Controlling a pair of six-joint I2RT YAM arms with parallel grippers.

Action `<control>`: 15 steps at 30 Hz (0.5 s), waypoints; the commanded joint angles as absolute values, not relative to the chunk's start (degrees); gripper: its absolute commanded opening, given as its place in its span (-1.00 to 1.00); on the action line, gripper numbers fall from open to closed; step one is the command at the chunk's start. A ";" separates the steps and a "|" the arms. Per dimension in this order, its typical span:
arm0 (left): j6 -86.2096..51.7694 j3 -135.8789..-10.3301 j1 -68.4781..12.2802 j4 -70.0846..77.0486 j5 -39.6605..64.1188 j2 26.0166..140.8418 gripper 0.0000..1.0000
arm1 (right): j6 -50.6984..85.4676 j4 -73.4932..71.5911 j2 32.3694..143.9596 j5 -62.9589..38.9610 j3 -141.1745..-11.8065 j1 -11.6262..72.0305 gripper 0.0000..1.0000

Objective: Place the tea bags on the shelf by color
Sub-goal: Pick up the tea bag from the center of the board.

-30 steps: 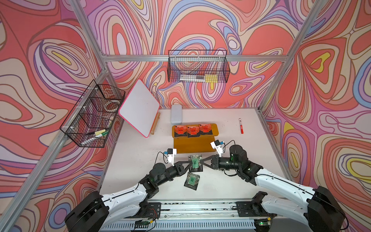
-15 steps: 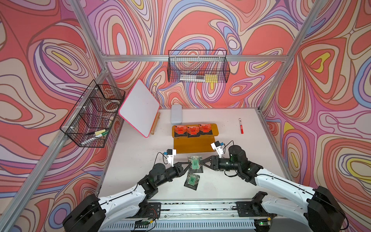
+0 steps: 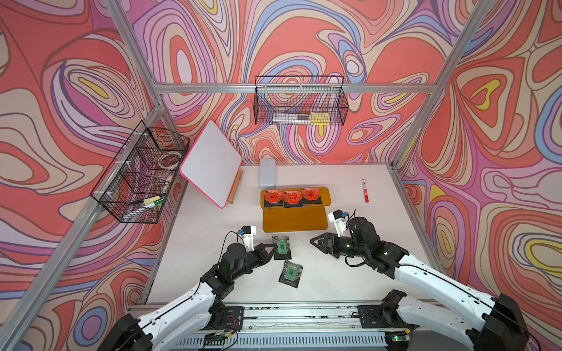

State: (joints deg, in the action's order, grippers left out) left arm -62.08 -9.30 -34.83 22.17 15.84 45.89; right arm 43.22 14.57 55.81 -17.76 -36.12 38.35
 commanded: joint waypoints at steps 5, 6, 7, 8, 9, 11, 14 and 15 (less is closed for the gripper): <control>-57.83 -12.96 -27.33 17.42 21.43 49.10 -1.00 | 38.34 21.57 53.30 -7.43 -38.15 38.67 -0.01; -57.34 -13.47 -26.29 17.48 22.13 50.05 -1.00 | 38.08 21.49 52.99 -6.88 -38.08 38.67 -0.01; -57.07 -13.82 -25.54 17.69 22.70 50.76 -1.00 | 37.88 21.33 52.75 -6.38 -38.01 38.67 -0.01; -56.87 -14.18 -24.52 18.20 23.36 51.63 -1.00 | 37.62 21.28 52.58 -5.83 -37.97 38.67 0.00; -56.74 -14.49 -23.76 18.71 23.98 52.42 -1.00 | 37.11 21.22 52.43 -5.63 -37.97 38.67 0.00; -56.22 -15.47 -22.00 19.63 25.28 54.39 -1.00 | 36.41 21.38 52.28 -5.10 -38.06 38.67 0.00; -55.65 -17.30 -20.11 20.90 26.63 57.89 -1.00 | 35.95 21.63 51.93 -4.73 -38.12 38.67 -0.01; -55.55 -17.87 -19.65 21.43 27.05 59.01 -1.00 | 35.87 21.79 51.86 -4.63 -38.09 38.67 0.00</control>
State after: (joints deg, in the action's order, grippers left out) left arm -57.63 -15.64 -20.84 18.94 24.25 56.95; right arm 37.52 20.88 52.66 -6.66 -37.30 38.35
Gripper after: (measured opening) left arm 0.057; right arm 0.498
